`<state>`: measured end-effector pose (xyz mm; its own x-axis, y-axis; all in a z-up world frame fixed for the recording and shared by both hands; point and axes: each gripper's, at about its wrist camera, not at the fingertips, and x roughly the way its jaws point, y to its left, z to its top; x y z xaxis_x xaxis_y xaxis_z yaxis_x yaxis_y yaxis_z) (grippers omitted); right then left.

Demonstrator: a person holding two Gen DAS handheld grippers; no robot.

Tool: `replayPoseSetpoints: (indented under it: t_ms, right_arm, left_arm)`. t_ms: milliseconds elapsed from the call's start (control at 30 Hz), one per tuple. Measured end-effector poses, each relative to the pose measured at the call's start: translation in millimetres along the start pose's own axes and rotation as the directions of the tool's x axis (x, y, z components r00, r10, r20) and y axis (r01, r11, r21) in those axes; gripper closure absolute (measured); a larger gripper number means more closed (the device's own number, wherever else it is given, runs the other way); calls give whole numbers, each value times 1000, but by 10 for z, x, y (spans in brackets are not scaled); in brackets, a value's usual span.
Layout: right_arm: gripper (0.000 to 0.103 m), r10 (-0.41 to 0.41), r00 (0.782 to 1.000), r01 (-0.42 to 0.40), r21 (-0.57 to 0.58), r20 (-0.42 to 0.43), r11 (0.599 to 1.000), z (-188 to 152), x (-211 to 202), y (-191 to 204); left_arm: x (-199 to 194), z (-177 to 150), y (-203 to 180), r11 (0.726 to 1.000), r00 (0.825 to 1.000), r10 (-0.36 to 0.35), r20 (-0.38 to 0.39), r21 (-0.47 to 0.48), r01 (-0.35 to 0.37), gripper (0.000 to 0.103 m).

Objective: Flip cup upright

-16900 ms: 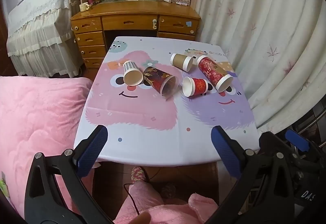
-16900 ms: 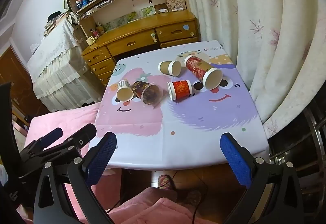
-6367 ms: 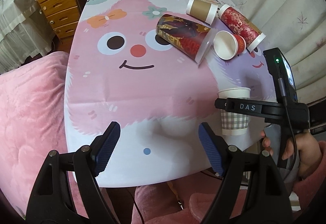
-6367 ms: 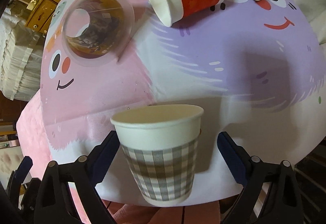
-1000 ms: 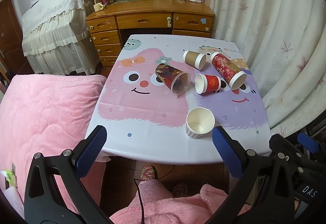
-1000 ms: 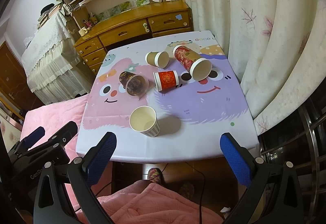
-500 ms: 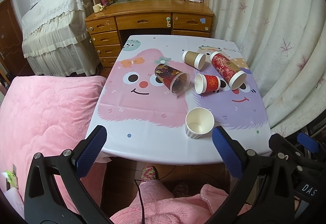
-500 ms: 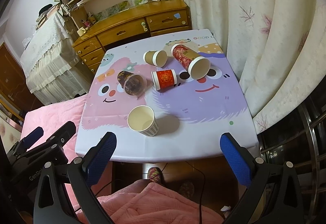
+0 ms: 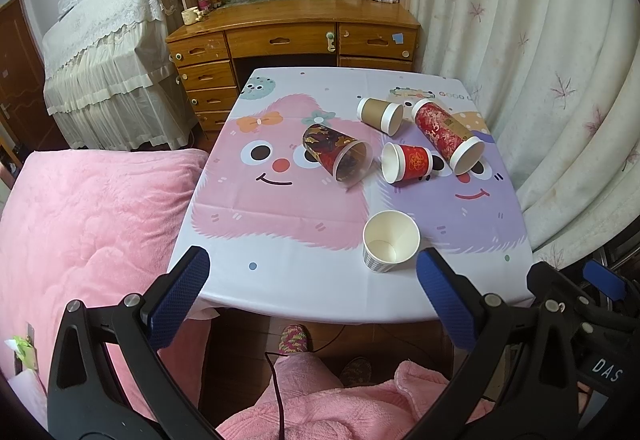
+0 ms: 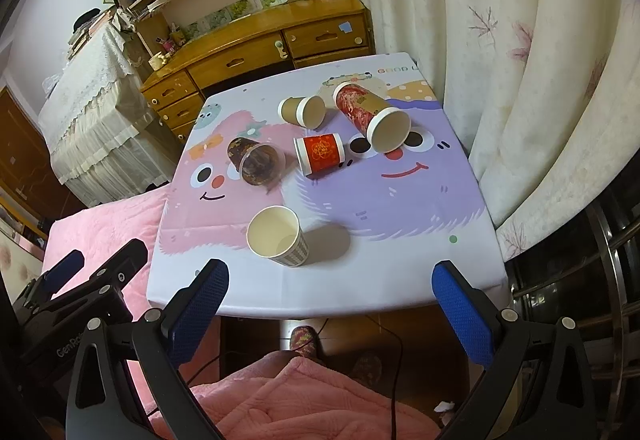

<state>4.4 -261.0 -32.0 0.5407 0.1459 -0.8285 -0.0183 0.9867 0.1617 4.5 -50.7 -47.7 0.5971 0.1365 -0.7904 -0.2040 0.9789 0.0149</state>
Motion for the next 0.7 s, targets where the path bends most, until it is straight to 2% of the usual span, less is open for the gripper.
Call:
replayPoseSetpoints:
  t_ms: [700]
  right_arm:
    - [0, 5, 1000, -5, 13, -15, 1000, -109, -55, -80]
  left_arm:
    - [12, -5, -45, 1000, 1000, 0, -4, 5, 0, 0]
